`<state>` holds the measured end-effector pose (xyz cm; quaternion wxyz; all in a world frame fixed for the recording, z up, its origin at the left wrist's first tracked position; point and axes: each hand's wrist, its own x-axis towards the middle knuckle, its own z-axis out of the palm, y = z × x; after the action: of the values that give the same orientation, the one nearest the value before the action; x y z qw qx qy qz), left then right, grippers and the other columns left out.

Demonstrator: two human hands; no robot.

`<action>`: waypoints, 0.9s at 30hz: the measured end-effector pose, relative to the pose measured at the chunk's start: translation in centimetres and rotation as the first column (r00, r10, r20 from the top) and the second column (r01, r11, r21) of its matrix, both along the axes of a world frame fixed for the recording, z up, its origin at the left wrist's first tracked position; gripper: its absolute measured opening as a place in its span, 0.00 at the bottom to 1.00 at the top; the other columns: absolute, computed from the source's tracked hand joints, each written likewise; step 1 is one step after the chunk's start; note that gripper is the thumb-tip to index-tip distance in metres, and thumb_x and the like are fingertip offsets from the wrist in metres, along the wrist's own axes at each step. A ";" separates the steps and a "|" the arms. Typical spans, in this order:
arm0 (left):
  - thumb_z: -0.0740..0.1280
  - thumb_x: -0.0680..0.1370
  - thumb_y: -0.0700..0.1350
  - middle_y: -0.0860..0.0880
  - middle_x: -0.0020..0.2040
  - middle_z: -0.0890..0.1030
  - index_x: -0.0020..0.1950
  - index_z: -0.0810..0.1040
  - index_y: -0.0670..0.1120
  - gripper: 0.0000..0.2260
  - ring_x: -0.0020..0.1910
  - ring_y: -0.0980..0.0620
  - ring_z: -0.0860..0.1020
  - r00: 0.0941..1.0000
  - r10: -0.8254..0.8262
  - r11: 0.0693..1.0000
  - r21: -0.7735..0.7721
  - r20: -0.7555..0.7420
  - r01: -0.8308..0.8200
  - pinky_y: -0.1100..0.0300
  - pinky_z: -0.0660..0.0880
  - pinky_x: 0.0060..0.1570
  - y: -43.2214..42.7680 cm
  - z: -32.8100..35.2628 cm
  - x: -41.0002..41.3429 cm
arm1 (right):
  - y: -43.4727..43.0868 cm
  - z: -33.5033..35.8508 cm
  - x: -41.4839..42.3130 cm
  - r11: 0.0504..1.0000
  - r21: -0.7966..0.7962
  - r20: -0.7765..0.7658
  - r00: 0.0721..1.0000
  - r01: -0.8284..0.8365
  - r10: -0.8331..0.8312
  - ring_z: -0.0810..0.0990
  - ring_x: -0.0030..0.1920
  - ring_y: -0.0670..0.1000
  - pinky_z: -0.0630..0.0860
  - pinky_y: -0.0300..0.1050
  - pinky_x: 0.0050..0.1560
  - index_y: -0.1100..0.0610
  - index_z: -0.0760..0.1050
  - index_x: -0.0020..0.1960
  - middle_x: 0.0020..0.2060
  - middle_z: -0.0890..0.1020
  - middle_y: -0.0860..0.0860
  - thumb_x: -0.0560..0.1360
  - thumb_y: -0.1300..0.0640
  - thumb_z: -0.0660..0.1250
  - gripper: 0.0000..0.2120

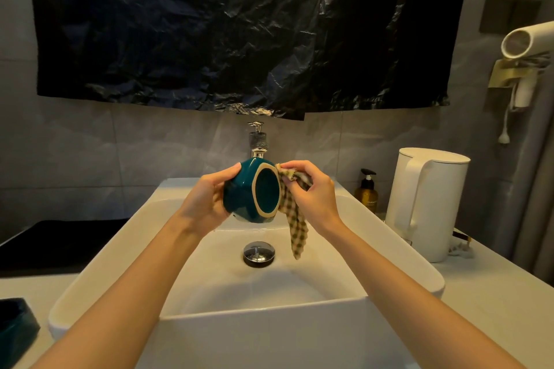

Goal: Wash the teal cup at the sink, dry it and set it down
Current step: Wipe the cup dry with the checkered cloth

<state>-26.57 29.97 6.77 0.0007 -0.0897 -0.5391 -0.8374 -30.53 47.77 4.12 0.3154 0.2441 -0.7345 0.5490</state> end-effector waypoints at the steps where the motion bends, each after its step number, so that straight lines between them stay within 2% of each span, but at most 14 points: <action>1: 0.61 0.79 0.46 0.47 0.47 0.80 0.51 0.78 0.45 0.08 0.51 0.50 0.76 1.000 0.014 0.999 0.029 0.010 -0.014 0.57 0.73 0.53 -0.1 0.0 0.0 | 0.1 -0.1 0.0 1.000 0.020 0.034 0.999 -0.004 0.004 0.78 0.49 0.39 0.75 0.30 0.46 0.47 0.76 0.53 0.46 0.79 0.38 0.76 0.58 0.68 0.09; 4: 0.62 0.78 0.46 0.47 0.47 0.80 0.51 0.78 0.44 0.08 0.51 0.49 0.77 0.998 0.055 0.990 0.127 0.032 -0.059 0.57 0.75 0.51 -0.4 0.3 -0.1 | 0.3 -0.3 0.1 0.999 0.046 0.130 0.991 -0.024 0.017 0.77 0.48 0.41 0.73 0.29 0.44 0.49 0.76 0.53 0.45 0.79 0.39 0.76 0.57 0.68 0.07; 9: 0.63 0.78 0.46 0.46 0.46 0.80 0.51 0.77 0.42 0.08 0.50 0.49 0.77 0.996 0.074 0.971 0.224 0.052 -0.084 0.55 0.74 0.54 -0.7 0.6 -0.3 | 0.0 -0.2 0.4 0.994 0.062 0.247 0.967 -0.088 0.071 0.78 0.50 0.44 0.73 0.30 0.44 0.52 0.77 0.54 0.48 0.80 0.45 0.76 0.58 0.68 0.07; 14: 0.62 0.79 0.46 0.44 0.52 0.80 0.56 0.76 0.42 0.11 0.56 0.46 0.77 0.998 0.037 0.953 0.298 0.051 -0.051 0.53 0.77 0.50 -1.0 0.3 -0.6 | -0.1 0.0 0.8 0.992 0.045 0.292 0.951 -0.116 0.098 0.78 0.49 0.44 0.72 0.30 0.41 0.50 0.76 0.52 0.47 0.79 0.42 0.74 0.58 0.70 0.08; 18: 0.62 0.79 0.46 0.43 0.56 0.78 0.56 0.75 0.42 0.10 0.59 0.45 0.75 0.996 0.052 0.933 0.352 0.073 -0.074 0.50 0.75 0.55 -1.6 0.1 -1.1 | -0.2 -0.1 1.1 0.980 0.088 0.329 0.934 -0.178 0.140 0.78 0.48 0.44 0.72 0.31 0.41 0.48 0.76 0.48 0.46 0.80 0.43 0.73 0.57 0.72 0.07; 24: 0.62 0.79 0.46 0.42 0.56 0.79 0.60 0.75 0.39 0.15 0.59 0.44 0.77 0.997 -0.022 0.956 0.294 0.071 0.001 0.50 0.76 0.55 -1.1 -0.1 -1.2 | -0.4 0.3 0.5 0.995 -0.079 0.315 0.945 -0.066 0.088 0.78 0.47 0.42 0.71 0.31 0.37 0.47 0.76 0.50 0.45 0.79 0.40 0.74 0.56 0.70 0.07; 27: 0.62 0.79 0.46 0.42 0.56 0.79 0.59 0.75 0.40 0.13 0.59 0.44 0.76 0.997 -0.024 0.952 0.306 0.066 0.003 0.50 0.76 0.55 -1.0 -0.1 -1.3 | -0.1 0.2 0.6 0.997 -0.022 0.318 0.945 -0.076 0.079 0.78 0.47 0.43 0.72 0.32 0.38 0.49 0.75 0.50 0.46 0.79 0.42 0.74 0.56 0.71 0.08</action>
<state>-27.82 28.99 6.71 -0.0099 -0.0631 -0.4021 -0.9134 -29.89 47.63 4.30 0.1719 0.1794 -0.7632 0.5965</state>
